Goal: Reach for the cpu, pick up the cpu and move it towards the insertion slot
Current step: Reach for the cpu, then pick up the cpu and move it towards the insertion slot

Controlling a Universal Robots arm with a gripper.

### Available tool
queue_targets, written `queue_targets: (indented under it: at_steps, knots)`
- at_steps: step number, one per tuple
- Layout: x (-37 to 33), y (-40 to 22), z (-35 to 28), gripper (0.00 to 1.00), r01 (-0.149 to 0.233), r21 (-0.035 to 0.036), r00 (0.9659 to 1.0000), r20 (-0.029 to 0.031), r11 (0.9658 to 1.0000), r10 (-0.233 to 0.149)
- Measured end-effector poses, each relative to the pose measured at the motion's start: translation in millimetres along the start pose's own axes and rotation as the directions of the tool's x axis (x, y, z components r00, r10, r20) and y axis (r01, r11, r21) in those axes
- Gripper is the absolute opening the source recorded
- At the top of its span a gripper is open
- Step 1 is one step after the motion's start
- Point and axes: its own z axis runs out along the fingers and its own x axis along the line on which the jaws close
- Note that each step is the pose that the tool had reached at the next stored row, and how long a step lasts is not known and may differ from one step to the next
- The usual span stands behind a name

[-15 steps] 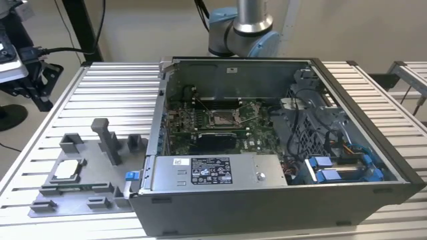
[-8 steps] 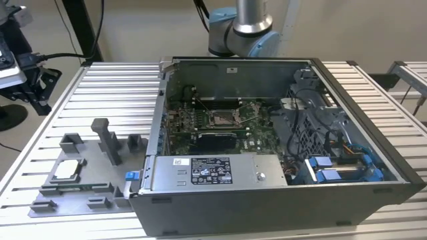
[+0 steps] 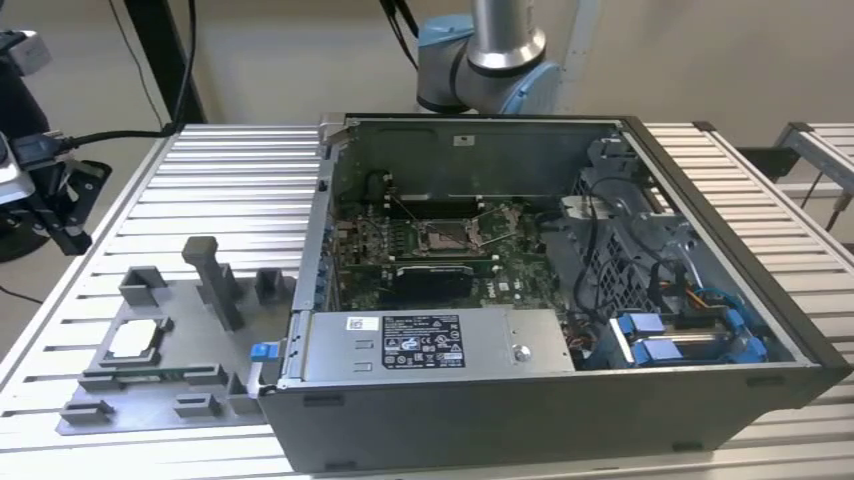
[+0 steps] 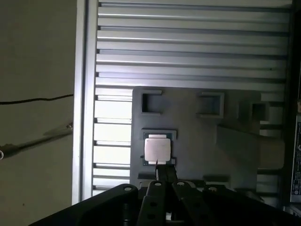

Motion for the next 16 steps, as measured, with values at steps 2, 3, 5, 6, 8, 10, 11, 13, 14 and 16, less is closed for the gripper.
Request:
queue_targets:
  at_steps: [2,3,5,6,8,10,11,13,14,16]
  knots:
    - [0.0,-0.1,0.1,0.0,0.0,-0.0001,1.0,0.0,1.0,0.0]
    - [0.0,-0.1,0.0,0.0,0.0,-0.0001,1.0,0.0,1.0,0.0]
    - [0.0,0.0,0.1,0.0,0.0,-0.0001,1.0,0.0,1.0,0.0]
    - [0.0,0.1,0.0,0.0,0.0,0.0,1.0,-0.0001,1.0,0.0]
    - [0.0,0.2,0.0,0.0,0.0,0.0,1.0,0.0,1.0,0.0]
    - [0.0,0.2,0.1,0.0,0.0,-0.0001,1.0,0.0,1.0,0.0]
    - [0.0,0.3,0.1,0.0,0.0,-0.0001,1.0,0.0,1.0,0.0]
    - [0.0,0.3,0.0,0.0,0.0,-0.0001,1.0,0.0,1.0,0.0]
    - [0.0,0.3,0.0,0.0,0.0,0.0,1.0,-0.0001,1.0,0.0]
    - [0.0,0.3,0.1,0.0,0.0,-0.0001,1.0,0.0,1.0,0.0]
